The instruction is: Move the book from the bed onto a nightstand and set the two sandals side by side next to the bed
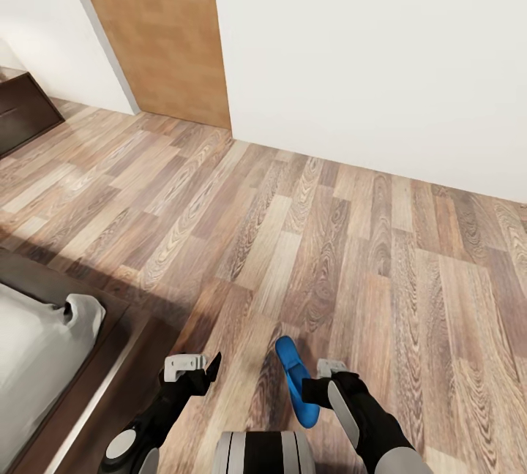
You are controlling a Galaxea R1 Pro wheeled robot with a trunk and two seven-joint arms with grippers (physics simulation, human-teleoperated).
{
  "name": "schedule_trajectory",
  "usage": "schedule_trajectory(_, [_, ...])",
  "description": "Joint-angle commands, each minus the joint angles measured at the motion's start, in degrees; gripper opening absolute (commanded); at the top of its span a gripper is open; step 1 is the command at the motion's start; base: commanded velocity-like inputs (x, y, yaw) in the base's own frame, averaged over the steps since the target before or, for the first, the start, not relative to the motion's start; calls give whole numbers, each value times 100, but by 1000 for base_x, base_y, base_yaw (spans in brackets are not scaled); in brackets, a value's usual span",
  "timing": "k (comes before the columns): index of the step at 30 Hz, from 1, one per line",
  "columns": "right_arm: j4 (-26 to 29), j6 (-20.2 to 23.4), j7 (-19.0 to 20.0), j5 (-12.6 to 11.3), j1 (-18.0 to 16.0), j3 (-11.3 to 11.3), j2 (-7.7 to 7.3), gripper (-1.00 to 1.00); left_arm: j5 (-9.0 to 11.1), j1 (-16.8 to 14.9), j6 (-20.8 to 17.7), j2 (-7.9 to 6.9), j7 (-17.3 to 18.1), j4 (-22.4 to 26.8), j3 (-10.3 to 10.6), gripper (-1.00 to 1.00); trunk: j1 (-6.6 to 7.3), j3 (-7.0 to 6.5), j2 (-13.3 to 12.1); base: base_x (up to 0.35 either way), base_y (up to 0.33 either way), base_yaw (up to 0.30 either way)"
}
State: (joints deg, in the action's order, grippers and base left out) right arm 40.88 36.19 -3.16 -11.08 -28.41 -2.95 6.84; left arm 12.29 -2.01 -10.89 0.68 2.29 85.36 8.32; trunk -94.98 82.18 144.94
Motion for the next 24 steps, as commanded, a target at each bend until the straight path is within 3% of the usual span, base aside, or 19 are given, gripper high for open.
schedule_trajectory(1, [7,22,-27,-52,-1,-12,-2,-100,54,-1,-36,2,17,5,-6,100,3,-19,0,0,0,0])
schedule_trajectory(20, [15,24,-13,-52,-1,-12,-7,-100,54,-1,-36,2,17,7,-6,100,52,-440,-26,0,0,0])
schedule_trajectory(24, [238,28,-10,-57,1,-12,-7,-100,54,-1,-36,3,17,7,-6,100,63,-529,-31,0,0,0])
